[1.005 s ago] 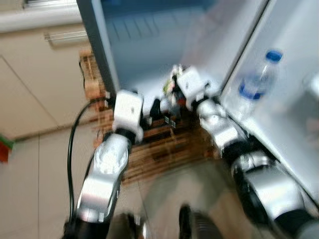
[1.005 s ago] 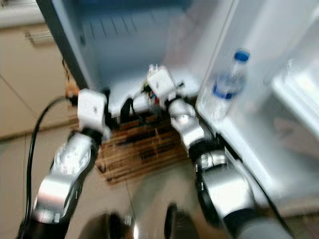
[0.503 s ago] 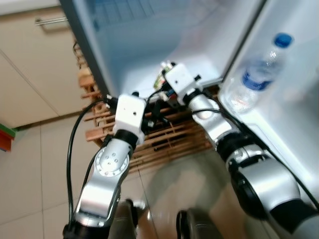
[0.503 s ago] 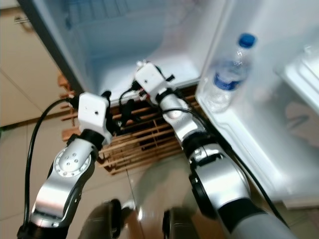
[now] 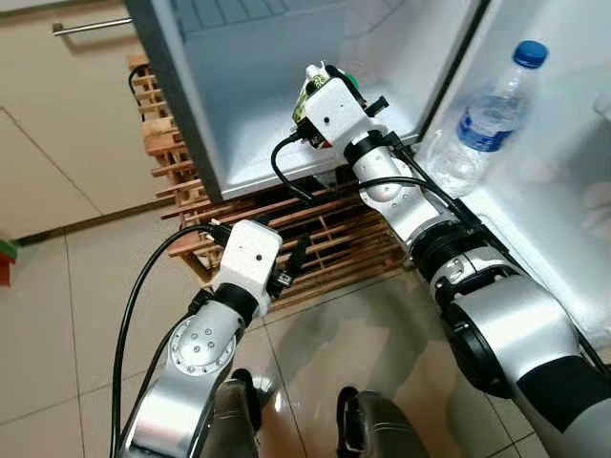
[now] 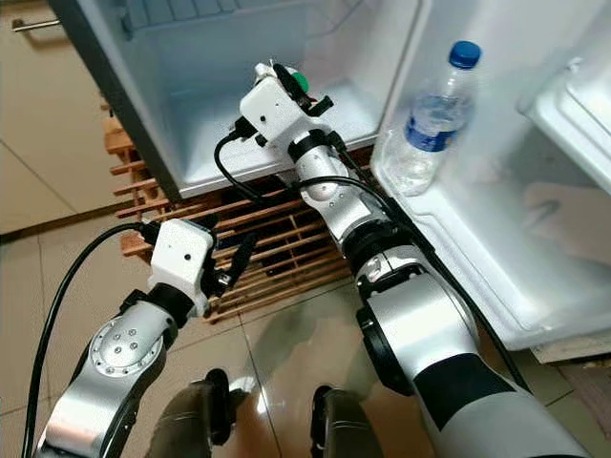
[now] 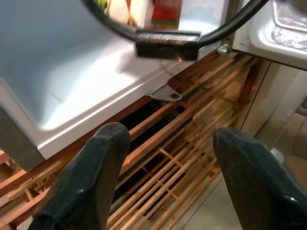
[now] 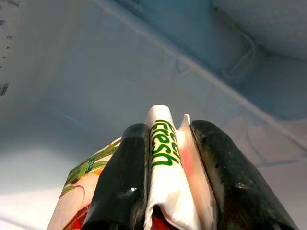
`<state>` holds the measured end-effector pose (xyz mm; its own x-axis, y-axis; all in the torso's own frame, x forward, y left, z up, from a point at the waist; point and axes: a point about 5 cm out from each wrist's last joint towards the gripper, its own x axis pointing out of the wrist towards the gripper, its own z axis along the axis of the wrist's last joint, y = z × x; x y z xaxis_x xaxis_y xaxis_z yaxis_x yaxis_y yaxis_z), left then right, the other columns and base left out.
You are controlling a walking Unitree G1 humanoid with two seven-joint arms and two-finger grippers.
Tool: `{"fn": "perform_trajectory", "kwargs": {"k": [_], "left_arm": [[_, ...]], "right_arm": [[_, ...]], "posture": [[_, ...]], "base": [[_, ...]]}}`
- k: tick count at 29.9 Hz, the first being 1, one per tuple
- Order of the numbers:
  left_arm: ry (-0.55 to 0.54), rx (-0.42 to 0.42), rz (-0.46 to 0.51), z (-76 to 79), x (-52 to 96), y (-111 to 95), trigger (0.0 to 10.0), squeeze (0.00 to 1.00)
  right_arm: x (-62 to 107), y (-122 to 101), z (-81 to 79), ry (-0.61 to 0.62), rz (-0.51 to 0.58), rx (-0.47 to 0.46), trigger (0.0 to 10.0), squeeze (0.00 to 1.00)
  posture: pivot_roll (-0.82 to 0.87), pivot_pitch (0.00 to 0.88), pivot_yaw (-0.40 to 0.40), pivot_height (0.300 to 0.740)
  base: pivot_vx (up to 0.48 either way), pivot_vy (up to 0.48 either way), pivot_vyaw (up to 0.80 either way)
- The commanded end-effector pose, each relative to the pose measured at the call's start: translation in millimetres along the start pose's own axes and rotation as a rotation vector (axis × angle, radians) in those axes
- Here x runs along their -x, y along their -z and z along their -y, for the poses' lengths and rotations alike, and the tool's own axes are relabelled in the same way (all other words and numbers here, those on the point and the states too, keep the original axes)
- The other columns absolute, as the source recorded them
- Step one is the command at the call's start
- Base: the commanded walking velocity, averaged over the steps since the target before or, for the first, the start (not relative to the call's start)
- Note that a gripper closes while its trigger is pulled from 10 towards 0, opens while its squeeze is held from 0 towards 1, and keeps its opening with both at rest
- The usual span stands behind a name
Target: Restocking fridge
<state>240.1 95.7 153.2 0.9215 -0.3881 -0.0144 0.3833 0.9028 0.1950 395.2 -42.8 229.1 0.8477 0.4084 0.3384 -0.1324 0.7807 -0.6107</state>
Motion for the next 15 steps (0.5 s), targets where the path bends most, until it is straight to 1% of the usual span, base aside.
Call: {"fn": "perform_trajectory", "kwargs": {"k": [1,3,5,10,11,12,14,15], "left_arm": [[0.003,0.005,-0.003,3.8,3.3,-0.6,10.0,0.0],[-0.005,0.019,-0.002,4.9,5.1,-0.5,10.0,0.0],[-0.012,0.026,0.002,5.4,7.2,-1.3,10.0,0.0],[-0.02,0.015,-0.003,6.3,12.7,-1.5,10.0,0.0],[-0.01,0.041,-0.015,6.9,18.3,-1.2,10.0,0.0],[-0.01,0.041,-0.015,6.9,18.3,-1.2,10.0,0.0],[0.086,0.112,-0.029,12.5,28.1,2.4,10.0,0.0],[0.094,0.117,-0.036,11.8,29.7,4.5,10.0,0.0]], "right_arm": [[-1.5,-1.4,4.1,0.038,0.006,0.008,10.0,0.0],[-2.3,-1.5,5.9,0.065,0.001,0.028,10.0,0.0],[-2.2,-0.7,4.2,0.072,-0.005,0.064,10.0,0.0],[-2.4,-0.9,-1.7,0.062,-0.015,0.091,10.0,0.0],[-2.9,-2.9,-6.9,0.05,-0.007,0.12,10.0,0.0],[-2.9,-2.9,-6.9,0.05,-0.007,0.12,10.0,0.0],[-4.3,-6.1,-10.8,0.054,-0.003,0.134,10.0,0.0],[-4.6,-6.7,-11.2,0.057,-0.001,0.14,10.0,0.0]], "posture": [[0.16,0.34,-0.04,0.74],[0.16,0.344,-0.043,0.74],[0.17,0.355,-0.044,0.74],[0.2,0.377,-0.043,0.74],[0.23,0.395,-0.041,0.74],[0.23,0.395,-0.041,0.74],[0.26,0.417,-0.034,0.74],[0.26,0.417,-0.034,0.74]], "base": [[0.0,0.0,0.0],[0.0,0.0,0.0],[0.0,0.0,0.0],[0.0,0.0,0.0],[0.0,0.0,0.0],[0.0,0.0,0.0],[0.0,0.0,0.0],[0.0,0.0,0.0]]}}
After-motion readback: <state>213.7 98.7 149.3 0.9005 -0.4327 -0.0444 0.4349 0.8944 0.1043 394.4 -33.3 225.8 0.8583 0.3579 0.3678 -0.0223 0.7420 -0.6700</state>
